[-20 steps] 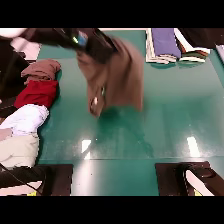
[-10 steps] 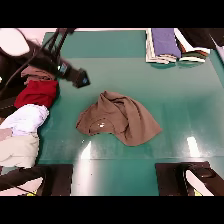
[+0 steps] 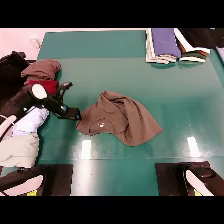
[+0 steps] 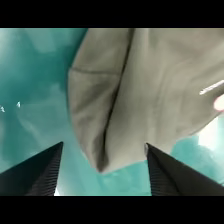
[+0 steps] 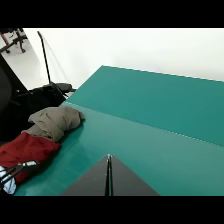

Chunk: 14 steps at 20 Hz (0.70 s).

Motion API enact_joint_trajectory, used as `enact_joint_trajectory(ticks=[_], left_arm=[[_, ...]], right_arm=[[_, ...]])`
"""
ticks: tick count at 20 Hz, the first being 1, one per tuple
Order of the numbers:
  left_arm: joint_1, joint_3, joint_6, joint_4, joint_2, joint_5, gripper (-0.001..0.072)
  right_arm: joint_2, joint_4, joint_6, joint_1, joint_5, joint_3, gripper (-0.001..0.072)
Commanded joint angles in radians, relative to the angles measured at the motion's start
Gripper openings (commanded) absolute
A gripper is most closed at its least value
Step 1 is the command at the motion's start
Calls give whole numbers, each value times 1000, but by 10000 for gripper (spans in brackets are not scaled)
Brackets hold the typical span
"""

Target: Fold the shirts.

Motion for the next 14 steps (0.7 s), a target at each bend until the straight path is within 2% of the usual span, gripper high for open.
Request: enact_joint_trajectory(ticks=[1, 2, 3, 4, 5, 6, 8, 11, 12, 13, 14], left_arm=[[9, -102, 61, -150, -31, 98, 600], [9, -102, 64, -162, -39, 106, 599], [9, -102, 64, -161, -39, 119, 439], [9, -100, 64, -160, -39, 135, 183], [9, -92, 63, -159, -39, 152, 40], [15, -69, 63, -153, -39, 153, 31], [34, 13, 64, -120, -39, 133, 30], [47, 136, 64, -70, -39, 116, 30], [47, 157, 64, -69, -39, 120, 31], [47, 167, 63, -69, -39, 132, 31], [47, 167, 63, -69, -39, 141, 30]], right_arm=[[-8, 0, 0, 0, 12, 0, 16], [-13, -2, 0, 0, 25, -1, 16], [-23, -7, 0, 0, 49, 0, 16], [-36, -8, 0, 0, 79, 0, 16], [-55, -12, 1, 0, 121, 0, 16], [-77, -41, 8, 0, 177, 0, 16], [-129, -212, 91, 0, 335, -6, 16], [-177, -457, 135, 0, 472, -172, 17], [-186, -493, 141, 0, 468, -258, 84], [-197, -503, 141, 0, 450, -359, 419], [-212, -503, 141, 0, 418, -451, 600]])
